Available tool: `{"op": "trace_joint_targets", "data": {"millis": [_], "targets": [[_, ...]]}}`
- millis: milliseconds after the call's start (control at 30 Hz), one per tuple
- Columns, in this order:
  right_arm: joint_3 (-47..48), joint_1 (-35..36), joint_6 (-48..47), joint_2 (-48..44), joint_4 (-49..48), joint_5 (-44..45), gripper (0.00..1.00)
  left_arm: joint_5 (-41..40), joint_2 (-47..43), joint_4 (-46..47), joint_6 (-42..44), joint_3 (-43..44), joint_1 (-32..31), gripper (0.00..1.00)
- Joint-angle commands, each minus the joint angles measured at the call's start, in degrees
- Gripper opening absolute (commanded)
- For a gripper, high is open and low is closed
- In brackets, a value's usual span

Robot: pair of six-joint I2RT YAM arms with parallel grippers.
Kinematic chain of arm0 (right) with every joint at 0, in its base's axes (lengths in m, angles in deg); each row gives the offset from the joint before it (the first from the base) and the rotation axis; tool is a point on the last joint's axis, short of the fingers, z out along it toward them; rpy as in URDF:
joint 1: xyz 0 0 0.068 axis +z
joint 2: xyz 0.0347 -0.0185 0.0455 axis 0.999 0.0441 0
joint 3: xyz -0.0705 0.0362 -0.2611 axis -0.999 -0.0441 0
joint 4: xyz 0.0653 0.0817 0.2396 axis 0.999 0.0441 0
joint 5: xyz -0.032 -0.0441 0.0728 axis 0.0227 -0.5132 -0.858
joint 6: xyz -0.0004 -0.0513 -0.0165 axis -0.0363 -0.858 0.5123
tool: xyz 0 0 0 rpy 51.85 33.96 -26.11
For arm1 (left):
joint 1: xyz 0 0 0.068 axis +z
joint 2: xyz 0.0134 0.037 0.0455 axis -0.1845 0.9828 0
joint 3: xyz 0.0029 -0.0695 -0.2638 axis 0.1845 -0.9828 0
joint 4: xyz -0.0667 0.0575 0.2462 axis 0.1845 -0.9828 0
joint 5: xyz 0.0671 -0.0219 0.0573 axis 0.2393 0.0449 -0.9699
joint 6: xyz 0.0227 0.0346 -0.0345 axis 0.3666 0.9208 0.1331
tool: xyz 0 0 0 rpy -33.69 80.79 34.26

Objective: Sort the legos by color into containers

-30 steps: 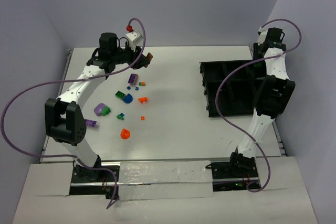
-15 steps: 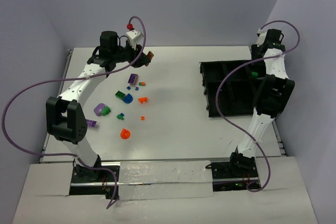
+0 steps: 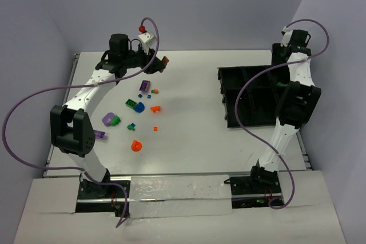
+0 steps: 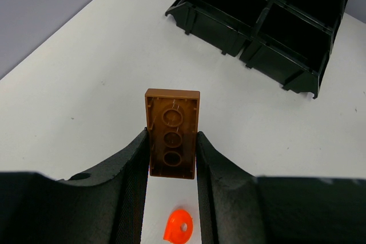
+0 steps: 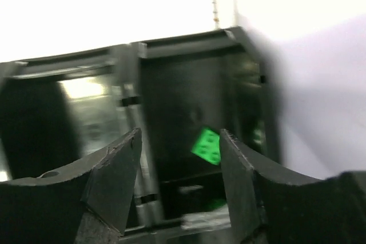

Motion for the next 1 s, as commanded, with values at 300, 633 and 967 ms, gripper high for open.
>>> {"op": "trace_joint_targets", "data": {"millis": [300, 633, 967], "targets": [[0.1, 19.2, 27.7, -16.0, -3.0, -36.1, 1.00, -5.2, -0.6, 6.3, 6.1, -1.7, -7.4, 0.00], [0.7, 30.1, 40.9, -12.0, -5.0, -39.3, 0.92, -11.2, -1.3, 9.4, 8.7, -3.6, -11.9, 0.00], [1.2, 34.8, 33.3, -10.8, 2.1, -42.8, 0.89, -11.6, -1.4, 9.4, 9.0, -2.5, -12.9, 0.00]]}}
